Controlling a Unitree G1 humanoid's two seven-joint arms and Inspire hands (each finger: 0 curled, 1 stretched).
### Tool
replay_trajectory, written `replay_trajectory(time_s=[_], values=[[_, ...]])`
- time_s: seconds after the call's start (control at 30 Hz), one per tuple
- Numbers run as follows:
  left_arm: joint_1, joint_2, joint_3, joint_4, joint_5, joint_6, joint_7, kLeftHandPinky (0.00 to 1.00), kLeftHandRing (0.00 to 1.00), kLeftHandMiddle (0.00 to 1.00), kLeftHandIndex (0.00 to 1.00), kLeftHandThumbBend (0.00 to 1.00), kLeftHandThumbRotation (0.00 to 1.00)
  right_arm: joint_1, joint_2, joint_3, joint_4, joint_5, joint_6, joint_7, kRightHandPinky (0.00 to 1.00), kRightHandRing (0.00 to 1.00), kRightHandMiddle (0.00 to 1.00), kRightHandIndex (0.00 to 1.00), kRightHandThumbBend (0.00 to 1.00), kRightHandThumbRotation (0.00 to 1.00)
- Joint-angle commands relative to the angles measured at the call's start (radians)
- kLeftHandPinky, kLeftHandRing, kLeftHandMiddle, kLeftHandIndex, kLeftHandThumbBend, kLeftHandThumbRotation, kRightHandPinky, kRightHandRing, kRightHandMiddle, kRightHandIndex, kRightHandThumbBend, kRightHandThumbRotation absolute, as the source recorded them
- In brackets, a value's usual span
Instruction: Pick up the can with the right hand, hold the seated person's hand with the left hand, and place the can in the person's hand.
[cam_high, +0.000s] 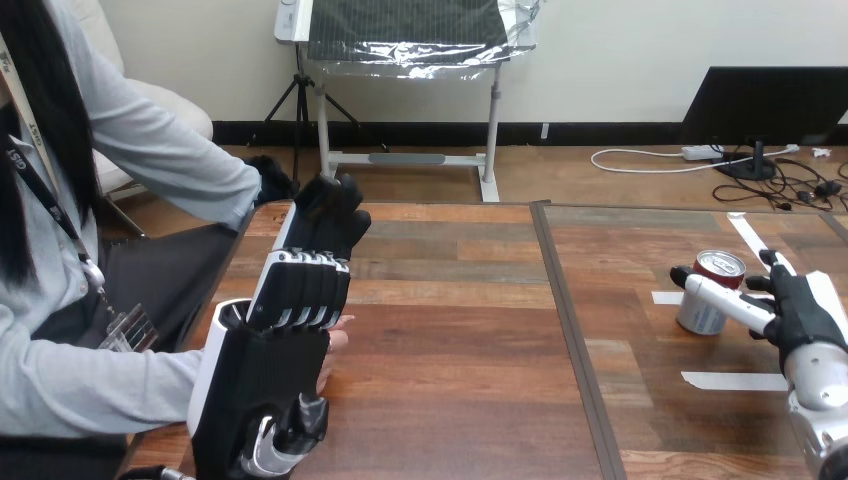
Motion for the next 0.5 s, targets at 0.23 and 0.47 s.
replay_trajectory(time_s=[0.23, 0.47], values=[[-0.025, -0.012, 0.008, -0.06, 0.02, 0.011, 0.006, 0.95, 0.98, 0.96, 0.96, 0.85, 0.69, -0.122, 0.002, 0.01, -0.004, -0.004, -0.008, -0.002, 0.62, 0.77, 0.81, 0.98, 1.0, 0.56], [-0.039, -0.02, 0.021, -0.039, 0.009, -0.024, -0.016, 0.93, 0.96, 0.96, 0.97, 0.84, 0.69, -0.129, 0.002, 0.011, -0.003, -0.001, -0.003, 0.002, 0.66, 0.81, 0.83, 0.98, 1.0, 0.57]])
